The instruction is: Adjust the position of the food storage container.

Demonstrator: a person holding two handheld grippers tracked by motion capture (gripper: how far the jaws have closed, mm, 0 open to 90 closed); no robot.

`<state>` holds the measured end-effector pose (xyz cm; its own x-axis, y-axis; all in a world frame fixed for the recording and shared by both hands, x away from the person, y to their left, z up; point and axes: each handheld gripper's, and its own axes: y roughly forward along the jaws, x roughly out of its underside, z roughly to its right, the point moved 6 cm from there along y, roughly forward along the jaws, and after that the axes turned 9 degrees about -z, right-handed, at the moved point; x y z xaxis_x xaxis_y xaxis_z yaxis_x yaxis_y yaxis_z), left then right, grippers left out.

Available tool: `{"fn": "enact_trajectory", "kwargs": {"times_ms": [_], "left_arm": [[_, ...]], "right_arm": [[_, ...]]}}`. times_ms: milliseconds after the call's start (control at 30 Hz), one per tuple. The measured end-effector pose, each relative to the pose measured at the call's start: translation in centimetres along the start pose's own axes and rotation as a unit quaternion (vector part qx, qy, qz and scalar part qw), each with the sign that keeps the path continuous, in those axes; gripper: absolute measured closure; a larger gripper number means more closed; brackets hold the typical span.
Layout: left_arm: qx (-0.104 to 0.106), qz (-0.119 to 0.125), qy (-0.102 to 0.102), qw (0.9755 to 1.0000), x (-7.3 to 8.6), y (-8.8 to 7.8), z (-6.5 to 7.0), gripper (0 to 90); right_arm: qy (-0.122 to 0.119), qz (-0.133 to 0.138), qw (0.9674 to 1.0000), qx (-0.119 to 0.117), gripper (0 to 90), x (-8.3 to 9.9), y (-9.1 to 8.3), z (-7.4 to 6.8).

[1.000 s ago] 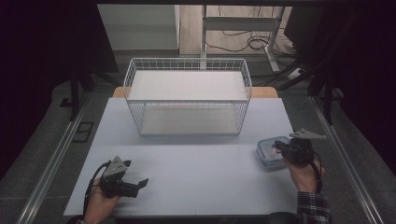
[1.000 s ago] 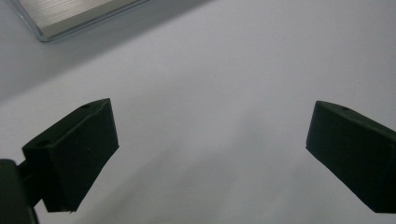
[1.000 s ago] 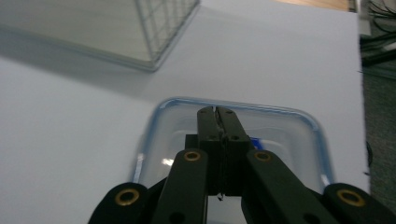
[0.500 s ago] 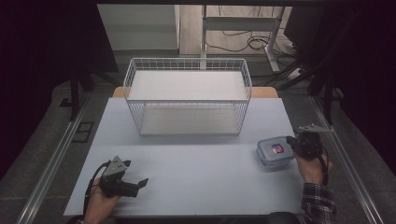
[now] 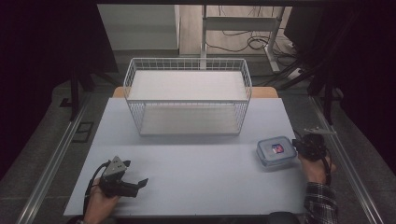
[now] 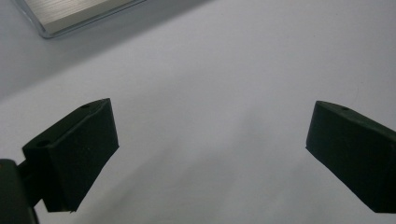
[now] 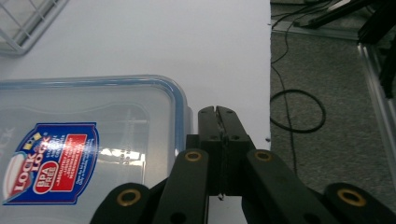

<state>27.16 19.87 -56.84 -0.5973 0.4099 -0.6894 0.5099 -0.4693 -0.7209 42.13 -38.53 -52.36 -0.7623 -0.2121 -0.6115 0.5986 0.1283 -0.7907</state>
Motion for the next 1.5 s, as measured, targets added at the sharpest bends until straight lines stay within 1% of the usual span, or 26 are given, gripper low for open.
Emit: {"fn": "enact_trajectory", "kwargs": {"times_ms": [67,133,167,333,400,433,533,567,600,633,800,833,900,933,967,1000,1067,1133,1167,1200,1267,1367,1400,1433,1467,1500], "left_arm": [[0.000,0.000,0.000,1.0000,0.0,0.0,0.0,1.9],[0.001,0.000,0.001,1.0000,0.0,0.0,0.0,1.9],[0.001,0.000,0.001,1.0000,0.0,0.0,0.0,1.9],[0.001,0.000,0.001,1.0000,0.0,0.0,0.0,1.9],[0.002,0.000,0.001,1.0000,0.0,0.0,0.0,1.9],[0.002,0.000,0.001,1.0000,0.0,0.0,0.0,2.0],[0.002,0.000,0.002,1.0000,0.0,0.0,0.0,2.0],[0.002,0.000,0.002,1.0000,0.0,0.0,0.1,2.0],[0.002,0.000,0.002,1.0000,0.0,0.0,0.1,2.0],[0.003,0.000,0.001,1.0000,0.0,0.0,0.1,2.0],[0.004,-0.001,0.002,1.0000,0.0,0.0,0.1,2.0],[0.004,-0.001,0.002,1.0000,0.0,0.0,0.1,2.1],[0.004,-0.001,0.002,1.0000,0.0,-0.1,0.1,2.1],[0.004,-0.001,0.001,1.0000,0.0,-0.1,0.1,2.1],[0.004,-0.001,0.001,1.0000,0.0,0.0,0.1,2.1],[0.004,-0.002,0.001,1.0000,0.0,0.0,0.1,2.1],[0.004,-0.002,0.001,1.0000,0.0,0.0,0.1,2.1],[0.005,-0.002,0.001,1.0000,0.0,0.0,0.1,2.1],[0.005,-0.002,0.001,1.0000,0.0,0.0,0.1,2.1],[0.005,-0.002,0.000,1.0000,0.0,0.0,0.1,2.1],[0.005,-0.002,0.000,1.0000,0.0,-0.1,0.1,2.2],[0.006,-0.002,0.000,1.0000,0.0,-0.1,0.2,2.2],[0.006,-0.002,-0.001,1.0000,0.0,-0.1,0.2,2.1],[0.006,-0.002,-0.002,1.0000,0.0,-0.1,0.2,2.2],[0.006,-0.002,-0.002,1.0000,0.0,-0.1,0.2,2.2],[0.007,-0.001,-0.003,1.0000,0.0,-0.1,0.2,2.2]], "right_arm": [[0.000,-0.002,1.0000,0.000,89.1,0.2,-0.1,0.0],[0.002,-0.001,0.9999,-0.014,89.2,0.5,-0.3,-0.4],[0.002,-0.001,0.9999,-0.014,89.2,0.5,-0.3,-0.4],[-0.009,-0.006,0.9993,-0.036,89.2,0.9,-0.5,-1.9],[-0.011,-0.006,0.9992,-0.039,89.2,0.9,-0.5,-2.1],[-0.016,-0.009,0.9987,-0.047,89.1,0.9,-0.5,-2.9],[-0.022,-0.011,0.9983,-0.054,89.1,0.9,-0.5,-3.5],[-0.030,-0.013,0.9977,-0.059,89.2,0.9,-0.4,-4.3],[-0.030,-0.013,0.9977,-0.059,89.2,0.9,-0.4,-4.3],[-0.038,-0.017,0.9968,-0.068,89.1,0.9,-0.4,-5.1],[-0.056,-0.024,0.9943,-0.087,89.1,0.9,-0.4,-7.3],[-0.056,-0.024,0.9943,-0.087,89.1,0.9,-0.4,-7.3],[-0.064,-0.028,0.9930,-0.096,89.1,0.9,-0.4,-8.2],[-0.071,-0.031,0.9916,-0.103,89.1,0.9,-0.4,-9.1],[-0.071,-0.031,0.9916,-0.103,89.1,0.9,-0.4,-9.1],[-0.080,-0.033,0.9902,-0.110,89.1,0.9,-0.4,-10.0],[-0.084,-0.034,0.9894,-0.113,89.1,0.9,-0.5,-10.5],[-0.095,-0.036,0.9865,-0.129,89.1,0.9,-0.6,-11.9],[-0.095,-0.036,0.9865,-0.129,89.1,0.9,-0.6,-11.9],[-0.101,-0.038,0.9845,-0.138,89.0,0.9,-0.6,-12.8],[-0.108,-0.042,0.9820,-0.149,89.1,1.0,-0.7,-13.7],[-0.115,-0.043,0.9798,-0.158,89.1,1.0,-0.7,-14.6],[-0.122,-0.045,0.9771,-0.168,89.1,1.1,-0.8,-15.6],[-0.127,-0.043,0.9757,-0.173,89.1,1.1,-0.8,-16.0],[-0.127,-0.043,0.9757,-0.173,89.1,1.1,-0.8,-16.0],[-0.129,-0.046,0.9744,-0.178,89.1,1.2,-0.9,-16.5]]}}
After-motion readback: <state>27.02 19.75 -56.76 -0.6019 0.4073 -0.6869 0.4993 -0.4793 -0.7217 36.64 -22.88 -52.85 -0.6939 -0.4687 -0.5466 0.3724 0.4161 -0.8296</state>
